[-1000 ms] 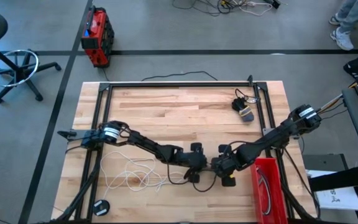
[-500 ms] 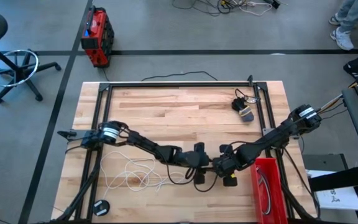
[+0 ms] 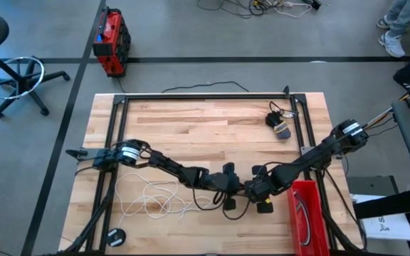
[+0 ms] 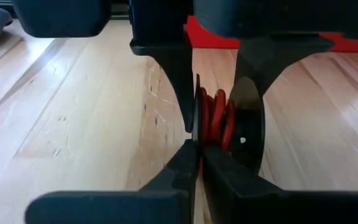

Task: Coil cords
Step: Coil the red wire onto the spool

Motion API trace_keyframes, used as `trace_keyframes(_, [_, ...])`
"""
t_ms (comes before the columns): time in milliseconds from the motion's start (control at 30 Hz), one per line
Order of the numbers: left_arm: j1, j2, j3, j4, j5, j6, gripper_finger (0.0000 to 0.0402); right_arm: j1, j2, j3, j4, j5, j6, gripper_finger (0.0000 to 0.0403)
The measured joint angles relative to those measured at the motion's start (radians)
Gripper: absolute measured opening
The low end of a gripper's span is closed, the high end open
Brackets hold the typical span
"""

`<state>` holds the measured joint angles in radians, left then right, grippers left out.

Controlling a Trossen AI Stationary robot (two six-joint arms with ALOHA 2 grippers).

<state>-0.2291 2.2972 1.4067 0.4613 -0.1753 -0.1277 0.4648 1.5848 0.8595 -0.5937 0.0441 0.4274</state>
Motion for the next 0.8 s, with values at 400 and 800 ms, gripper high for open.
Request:
trace_keyframes(400, [-0.002,0.000,-0.001,-0.034,0.009,0.006,0.0001,0.000,-0.001,0.021,-0.015,-0.004,-0.012,0.0146])
trace_keyframes(800, [-0.003,0.004,-0.005,-0.092,0.014,0.014,0.0000,0.000,-0.005,0.059,-0.033,-0.042,-0.027,0.0193])
